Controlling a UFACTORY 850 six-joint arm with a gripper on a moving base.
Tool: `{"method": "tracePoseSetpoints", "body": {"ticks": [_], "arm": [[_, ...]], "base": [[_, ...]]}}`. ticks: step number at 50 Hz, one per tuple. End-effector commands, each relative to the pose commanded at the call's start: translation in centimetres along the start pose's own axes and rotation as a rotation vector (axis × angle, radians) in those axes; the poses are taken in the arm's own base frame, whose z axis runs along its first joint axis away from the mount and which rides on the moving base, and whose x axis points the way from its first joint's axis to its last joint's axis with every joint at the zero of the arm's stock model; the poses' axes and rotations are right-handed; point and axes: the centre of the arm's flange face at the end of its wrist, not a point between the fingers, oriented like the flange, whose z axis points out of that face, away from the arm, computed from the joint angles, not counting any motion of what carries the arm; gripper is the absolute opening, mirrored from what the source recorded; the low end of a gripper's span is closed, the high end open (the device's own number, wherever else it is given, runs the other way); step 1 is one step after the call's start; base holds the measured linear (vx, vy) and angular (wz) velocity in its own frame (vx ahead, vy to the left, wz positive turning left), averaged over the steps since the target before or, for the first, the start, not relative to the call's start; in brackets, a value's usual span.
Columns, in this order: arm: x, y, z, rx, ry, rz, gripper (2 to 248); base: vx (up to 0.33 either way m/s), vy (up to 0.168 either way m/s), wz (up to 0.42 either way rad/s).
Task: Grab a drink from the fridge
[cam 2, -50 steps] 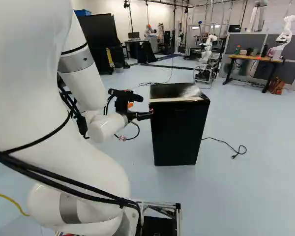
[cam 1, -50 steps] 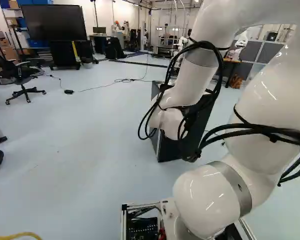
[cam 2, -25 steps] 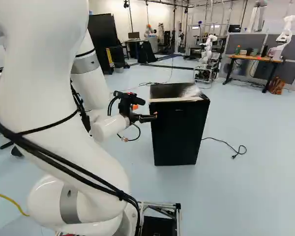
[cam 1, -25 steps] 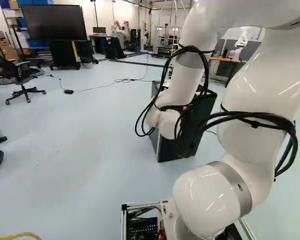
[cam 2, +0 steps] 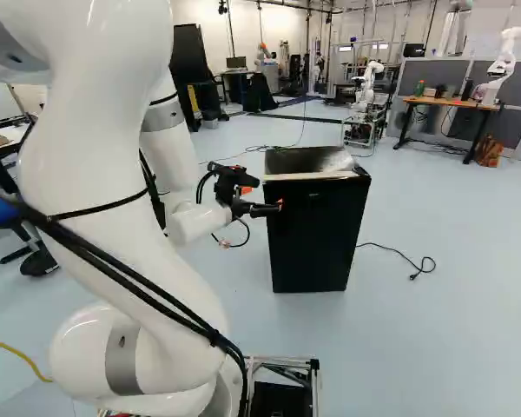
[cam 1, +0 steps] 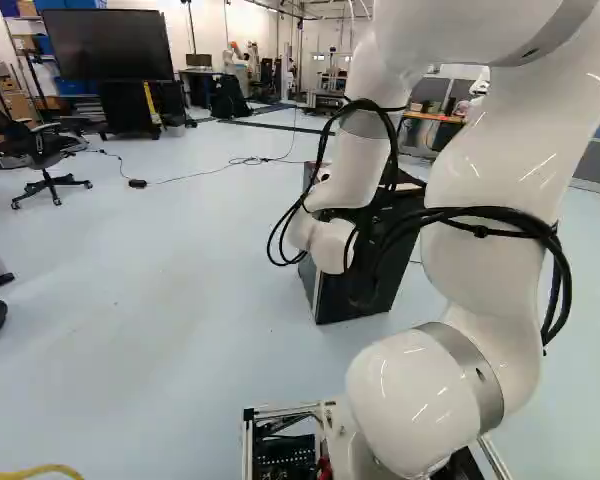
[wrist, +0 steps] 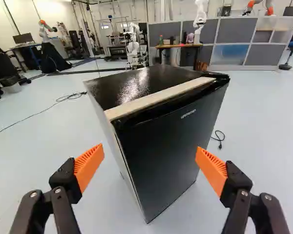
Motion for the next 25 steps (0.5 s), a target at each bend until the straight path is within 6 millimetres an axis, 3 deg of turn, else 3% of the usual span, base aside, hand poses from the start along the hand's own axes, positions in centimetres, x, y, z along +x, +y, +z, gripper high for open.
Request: {"method": "tracePoseSetpoints", "body": {"ticks": [25], "arm": [[0.4, -1.1, 2.3, -0.044, 0.029, 0.025, 247]], "base": [[0.0, 0.0, 0.0]]}}
